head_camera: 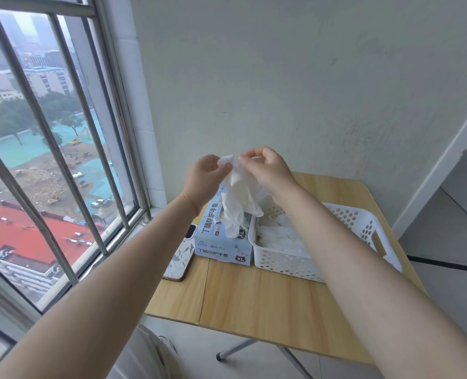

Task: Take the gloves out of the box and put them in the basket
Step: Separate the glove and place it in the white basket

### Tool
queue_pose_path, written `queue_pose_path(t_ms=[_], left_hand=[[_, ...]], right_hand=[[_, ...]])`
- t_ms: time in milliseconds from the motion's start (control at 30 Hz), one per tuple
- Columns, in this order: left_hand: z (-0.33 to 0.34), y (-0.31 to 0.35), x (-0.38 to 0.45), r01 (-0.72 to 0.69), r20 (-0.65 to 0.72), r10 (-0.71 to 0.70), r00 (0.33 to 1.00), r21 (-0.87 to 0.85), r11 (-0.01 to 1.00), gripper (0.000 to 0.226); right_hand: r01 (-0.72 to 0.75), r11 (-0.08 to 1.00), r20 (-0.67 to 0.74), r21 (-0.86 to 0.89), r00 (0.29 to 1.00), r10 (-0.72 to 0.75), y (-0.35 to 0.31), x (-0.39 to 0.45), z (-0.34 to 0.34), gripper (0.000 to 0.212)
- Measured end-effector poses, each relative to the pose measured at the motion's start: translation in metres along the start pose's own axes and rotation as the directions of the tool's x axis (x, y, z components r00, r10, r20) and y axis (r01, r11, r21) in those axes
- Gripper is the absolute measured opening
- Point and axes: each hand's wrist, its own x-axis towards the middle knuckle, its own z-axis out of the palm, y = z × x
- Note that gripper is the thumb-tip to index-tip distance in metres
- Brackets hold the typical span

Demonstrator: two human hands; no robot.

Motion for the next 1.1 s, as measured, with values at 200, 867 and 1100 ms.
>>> queue_pose_path(t_ms=[200, 867, 1100], left_hand=[[-0.005, 0.023, 0.008, 0.114, 0.072, -0.098, 0.993, -0.286, 0.951, 0.011], [0.02, 0.016, -0.015, 0.287, 0.278, -0.237, 0.931, -0.153, 0.946, 0.028], [0.037, -0.001, -0.017, 0.066, 0.389, -0.22, 0.895, 0.372, 0.926, 0.06]], right_hand=[[-0.001, 0.99, 0.06, -0.138, 0.998, 0.009, 0.031, -0.007, -0.005, 0.031], [-0.024, 0.949, -0.075, 0.313, 0.996, 0.05, -0.004, -0.019, -0.055, 0.038], [-0.187, 0.951, -0.019, 0.246, 0.98, 0.198, 0.01, -0.033, -0.066, 0.034]])
